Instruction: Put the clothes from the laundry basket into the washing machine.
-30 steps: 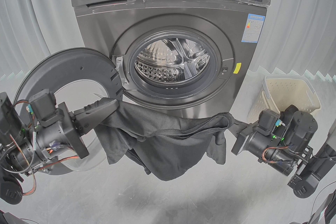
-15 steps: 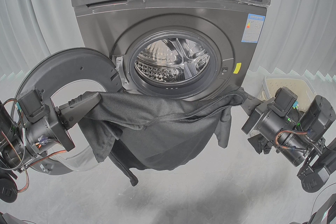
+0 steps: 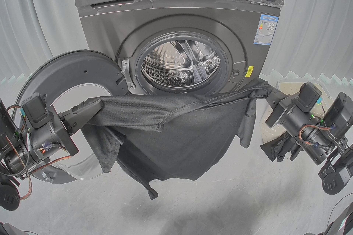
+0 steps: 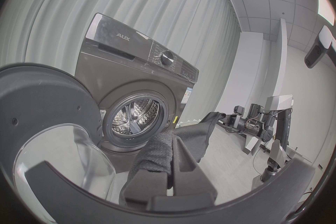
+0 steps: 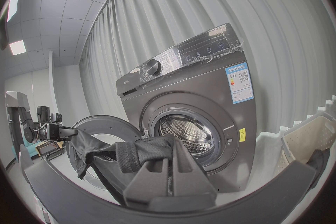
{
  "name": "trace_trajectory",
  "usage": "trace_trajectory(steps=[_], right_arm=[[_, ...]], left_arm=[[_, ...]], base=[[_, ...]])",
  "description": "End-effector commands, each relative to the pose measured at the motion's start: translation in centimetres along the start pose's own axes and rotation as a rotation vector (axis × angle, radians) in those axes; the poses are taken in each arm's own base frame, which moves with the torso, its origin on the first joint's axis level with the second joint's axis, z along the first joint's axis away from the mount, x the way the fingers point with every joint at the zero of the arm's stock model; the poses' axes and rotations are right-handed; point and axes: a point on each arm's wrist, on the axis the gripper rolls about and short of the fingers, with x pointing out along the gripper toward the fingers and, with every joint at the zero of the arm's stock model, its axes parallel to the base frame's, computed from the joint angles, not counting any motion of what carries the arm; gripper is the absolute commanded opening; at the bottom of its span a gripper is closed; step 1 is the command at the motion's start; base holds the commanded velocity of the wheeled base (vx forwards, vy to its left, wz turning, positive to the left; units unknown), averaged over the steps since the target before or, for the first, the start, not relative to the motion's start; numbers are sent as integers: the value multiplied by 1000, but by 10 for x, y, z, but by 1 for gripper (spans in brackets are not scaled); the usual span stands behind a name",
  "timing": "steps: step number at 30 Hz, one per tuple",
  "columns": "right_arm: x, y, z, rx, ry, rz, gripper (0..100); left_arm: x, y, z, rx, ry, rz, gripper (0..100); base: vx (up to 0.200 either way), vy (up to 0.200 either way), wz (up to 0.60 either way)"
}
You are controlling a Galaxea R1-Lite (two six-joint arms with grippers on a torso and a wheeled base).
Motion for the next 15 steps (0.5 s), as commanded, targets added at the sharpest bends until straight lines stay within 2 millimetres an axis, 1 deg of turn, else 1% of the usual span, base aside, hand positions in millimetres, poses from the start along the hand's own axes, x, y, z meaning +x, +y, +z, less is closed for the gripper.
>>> trace_trajectory(steps=[1, 5, 15], right_arm=[[0, -7, 4, -9, -16, -16, 0], [-1, -7, 8, -10, -27, -16, 0], [-1, -7, 8, -10, -27, -16, 0]], left_arm=[[0, 3, -1, -3, 6, 13, 0], [2, 5, -2, -4, 8, 17, 0], [1, 4, -1, -1, 6, 15, 0]], base=[[0, 0, 0], [0, 0, 0], [0, 0, 0]])
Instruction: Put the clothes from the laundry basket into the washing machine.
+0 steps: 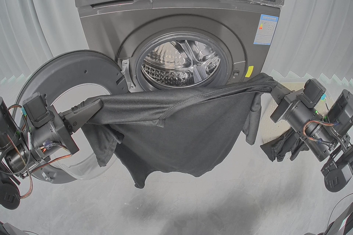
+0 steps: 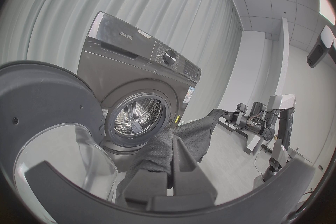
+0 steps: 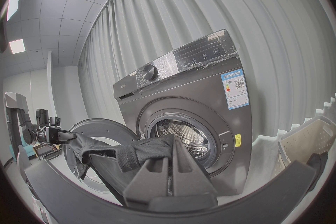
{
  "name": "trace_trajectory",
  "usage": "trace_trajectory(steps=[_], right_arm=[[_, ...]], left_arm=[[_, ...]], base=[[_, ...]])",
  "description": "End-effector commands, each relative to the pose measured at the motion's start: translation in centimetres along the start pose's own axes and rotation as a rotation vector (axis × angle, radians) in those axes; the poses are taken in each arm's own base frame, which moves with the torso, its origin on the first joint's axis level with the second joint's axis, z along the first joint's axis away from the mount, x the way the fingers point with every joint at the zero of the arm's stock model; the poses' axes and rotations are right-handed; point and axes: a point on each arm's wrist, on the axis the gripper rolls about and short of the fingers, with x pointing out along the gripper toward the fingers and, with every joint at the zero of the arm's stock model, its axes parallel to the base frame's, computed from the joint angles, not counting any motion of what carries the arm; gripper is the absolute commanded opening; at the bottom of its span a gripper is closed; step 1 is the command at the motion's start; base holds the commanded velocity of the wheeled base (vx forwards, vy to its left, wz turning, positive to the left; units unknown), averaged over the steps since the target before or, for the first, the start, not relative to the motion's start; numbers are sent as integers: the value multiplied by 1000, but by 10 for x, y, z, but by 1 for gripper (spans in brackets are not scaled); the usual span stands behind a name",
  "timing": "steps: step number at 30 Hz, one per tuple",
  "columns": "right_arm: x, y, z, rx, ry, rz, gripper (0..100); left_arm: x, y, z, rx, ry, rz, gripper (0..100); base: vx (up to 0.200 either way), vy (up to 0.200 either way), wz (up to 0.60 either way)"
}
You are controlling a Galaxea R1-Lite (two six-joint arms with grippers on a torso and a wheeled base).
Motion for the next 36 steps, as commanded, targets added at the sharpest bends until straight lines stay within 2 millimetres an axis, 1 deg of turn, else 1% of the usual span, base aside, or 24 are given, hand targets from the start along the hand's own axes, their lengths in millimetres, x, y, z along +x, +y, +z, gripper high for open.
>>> trace_trajectory(steps=[1, 5, 12, 13, 17, 18, 20, 22, 24, 25, 26, 27, 28, 30, 32, 35, 36], right_arm=[[0, 1, 0, 1, 0, 3, 0], [0, 2, 0, 2, 1, 9, 0], [0, 6, -2, 10, 7, 18, 0], [0, 6, -2, 10, 7, 18, 0], [0, 18, -4, 26, 12, 57, 0], [0, 26, -5, 37, 18, 85, 0], [-1, 33, -6, 45, 22, 99, 0], [-1, 42, -11, 67, 35, 114, 0], [1, 49, -22, 113, 73, 130, 0], [1, 49, -22, 113, 73, 130, 0], [4, 52, -27, 131, 87, 135, 0], [4, 53, -28, 131, 93, 139, 0], [4, 53, -28, 132, 91, 140, 0], [4, 61, -27, 139, 88, 171, 0], [3, 66, -26, 144, 84, 185, 0], [3, 72, -21, 151, 67, 211, 0], [3, 72, -21, 151, 67, 211, 0]], left_arm=[[0, 0, 0, 0, -1, -1, 0], [0, 0, 0, 0, -1, -1, 0], [-1, 0, -6, 15, 23, -6, 0], [-1, 0, -6, 16, 25, -6, 100], [-2, -1, -17, 18, 72, -41, 100], [-3, -3, -25, 2, 106, -57, 100], [-2, -10, -37, -19, 155, -92, 100], [4, -17, -55, -54, 237, -140, 100], [13, -16, -74, -79, 317, -150, 100], [13, -16, -74, -79, 317, -150, 100], [20, -16, -85, -72, 360, -165, 100], [25, -17, -90, -61, 375, -177, 100], [25, -18, -90, -59, 375, -178, 100], [39, -15, -98, -45, 379, -190, 100], [46, -14, -103, -44, 380, -193, 100], [60, -10, -116, -47, 387, -195, 100], [60, -10, -116, -46, 385, -195, 100]], base=[[0, 0, 0], [0, 0, 0], [0, 0, 0], [0, 0, 0], [0, 0, 0], [0, 0, 0], [0, 0, 0], [0, 0, 0], [0, 0, 0], [0, 0, 0], [0, 0, 0], [0, 0, 0], [0, 0, 0], [0, 0, 0], [0, 0, 0], [0, 0, 0], [0, 0, 0]])
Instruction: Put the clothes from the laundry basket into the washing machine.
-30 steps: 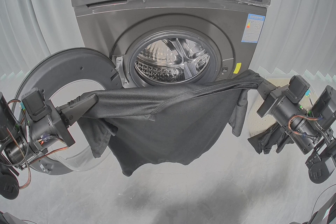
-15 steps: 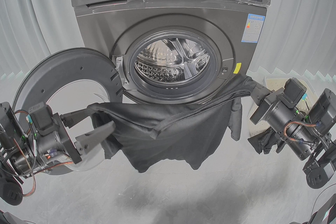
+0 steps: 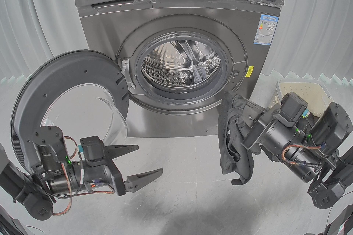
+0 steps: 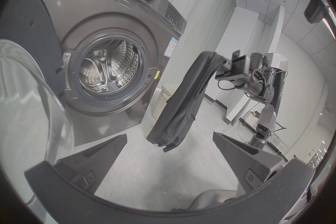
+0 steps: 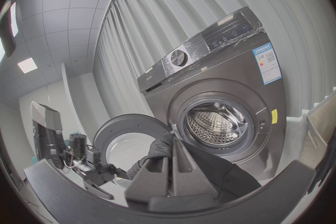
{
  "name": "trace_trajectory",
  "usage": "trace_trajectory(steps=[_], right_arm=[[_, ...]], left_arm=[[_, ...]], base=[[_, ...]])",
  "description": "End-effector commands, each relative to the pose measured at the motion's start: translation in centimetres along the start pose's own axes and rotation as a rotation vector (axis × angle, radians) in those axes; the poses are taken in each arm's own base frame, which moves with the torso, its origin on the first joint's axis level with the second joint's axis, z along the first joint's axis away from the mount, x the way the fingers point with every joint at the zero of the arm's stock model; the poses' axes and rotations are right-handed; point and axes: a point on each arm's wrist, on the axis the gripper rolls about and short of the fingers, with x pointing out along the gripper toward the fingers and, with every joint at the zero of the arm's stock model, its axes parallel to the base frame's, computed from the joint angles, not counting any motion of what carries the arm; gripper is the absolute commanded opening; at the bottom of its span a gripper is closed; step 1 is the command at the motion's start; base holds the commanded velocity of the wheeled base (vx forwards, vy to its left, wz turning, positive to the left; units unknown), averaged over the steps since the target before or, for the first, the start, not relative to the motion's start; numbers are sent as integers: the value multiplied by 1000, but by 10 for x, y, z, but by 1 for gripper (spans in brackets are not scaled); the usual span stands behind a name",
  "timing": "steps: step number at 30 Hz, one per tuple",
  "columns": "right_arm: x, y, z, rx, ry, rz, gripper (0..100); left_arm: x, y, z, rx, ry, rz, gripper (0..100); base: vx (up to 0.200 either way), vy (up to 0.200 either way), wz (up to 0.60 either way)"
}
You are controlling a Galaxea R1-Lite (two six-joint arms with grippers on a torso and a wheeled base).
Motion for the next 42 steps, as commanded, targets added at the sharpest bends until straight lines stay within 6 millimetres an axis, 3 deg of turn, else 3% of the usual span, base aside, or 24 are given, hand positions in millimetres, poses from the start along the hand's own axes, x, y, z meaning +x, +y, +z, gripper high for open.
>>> trace_trajectory(steps=[1, 8, 16, 24, 36, 42], right_arm=[[1, 16, 4, 18, -18, 57, 0], [-7, 30, 18, 36, -59, 116, 0], [-9, 42, 18, 52, -58, 163, 0], [-9, 43, 18, 53, -55, 167, 0], [-15, 54, 17, 68, -45, 205, 0], [-17, 54, 15, 67, -34, 204, 0]], left_arm=[[35, 14, -24, -21, 64, -8, 100], [53, 20, -42, -13, 57, -15, 100], [69, 28, -61, 1, 63, 23, 100], [68, 23, -57, 20, 53, 0, 100], [93, 31, -44, 53, -30, -13, 100], [101, 17, -49, 51, -11, -67, 100]], base=[[0, 0, 0], [0, 0, 0], [0, 0, 0], [0, 0, 0], [0, 0, 0], [0, 0, 0]])
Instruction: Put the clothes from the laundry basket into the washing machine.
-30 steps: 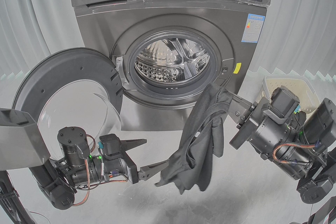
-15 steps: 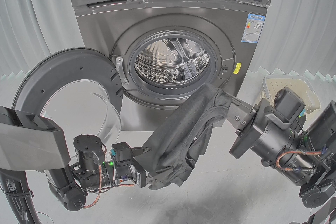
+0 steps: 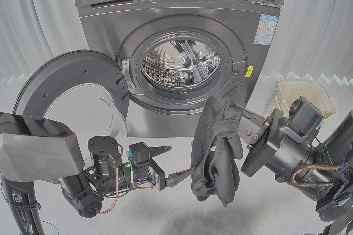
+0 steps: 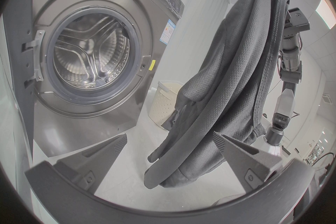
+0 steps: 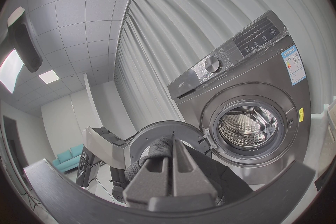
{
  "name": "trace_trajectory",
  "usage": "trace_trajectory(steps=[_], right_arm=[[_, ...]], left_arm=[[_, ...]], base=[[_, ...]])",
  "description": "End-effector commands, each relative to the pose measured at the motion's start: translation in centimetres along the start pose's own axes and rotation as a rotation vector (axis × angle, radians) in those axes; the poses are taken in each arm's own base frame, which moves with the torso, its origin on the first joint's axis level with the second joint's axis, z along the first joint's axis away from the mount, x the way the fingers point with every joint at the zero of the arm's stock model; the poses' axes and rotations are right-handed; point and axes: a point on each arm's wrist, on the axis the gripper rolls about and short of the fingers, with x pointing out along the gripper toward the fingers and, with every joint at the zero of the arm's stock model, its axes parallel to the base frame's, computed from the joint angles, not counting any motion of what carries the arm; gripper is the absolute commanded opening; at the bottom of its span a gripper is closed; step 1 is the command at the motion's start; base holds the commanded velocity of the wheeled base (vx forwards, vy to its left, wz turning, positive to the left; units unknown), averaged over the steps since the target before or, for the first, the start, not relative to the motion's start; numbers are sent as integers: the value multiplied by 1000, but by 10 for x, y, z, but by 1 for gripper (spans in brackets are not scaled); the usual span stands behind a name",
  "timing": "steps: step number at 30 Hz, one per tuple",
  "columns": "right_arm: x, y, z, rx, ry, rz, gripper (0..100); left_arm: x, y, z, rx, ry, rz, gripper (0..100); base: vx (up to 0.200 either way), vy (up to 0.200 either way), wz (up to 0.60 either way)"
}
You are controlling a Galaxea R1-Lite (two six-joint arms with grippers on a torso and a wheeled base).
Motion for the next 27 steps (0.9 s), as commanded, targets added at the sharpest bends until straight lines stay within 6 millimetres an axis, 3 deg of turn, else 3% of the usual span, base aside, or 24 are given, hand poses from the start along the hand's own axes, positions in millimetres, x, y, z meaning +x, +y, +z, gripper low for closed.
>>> trace_trajectory(steps=[1, 15, 21, 22, 27], right_arm=[[-1, 1, -1, 1, 6, 1, 0], [-2, 3, -2, 1, 13, 12, 0], [-3, 5, -3, 5, 16, 18, 0], [-3, 5, -3, 4, 17, 16, 0], [-2, -3, -4, -10, 18, -13, 0]], left_arm=[[6, -6, -5, -1, 14, -25, 100], [16, -9, -18, -3, 47, -64, 100], [33, 5, -30, -5, 44, -30, 100], [33, 6, -31, -6, 45, -27, 0], [32, 3, -29, -1, 44, -27, 0]], base=[[0, 0, 0], [0, 0, 0], [0, 0, 0], [0, 0, 0], [0, 0, 0]])
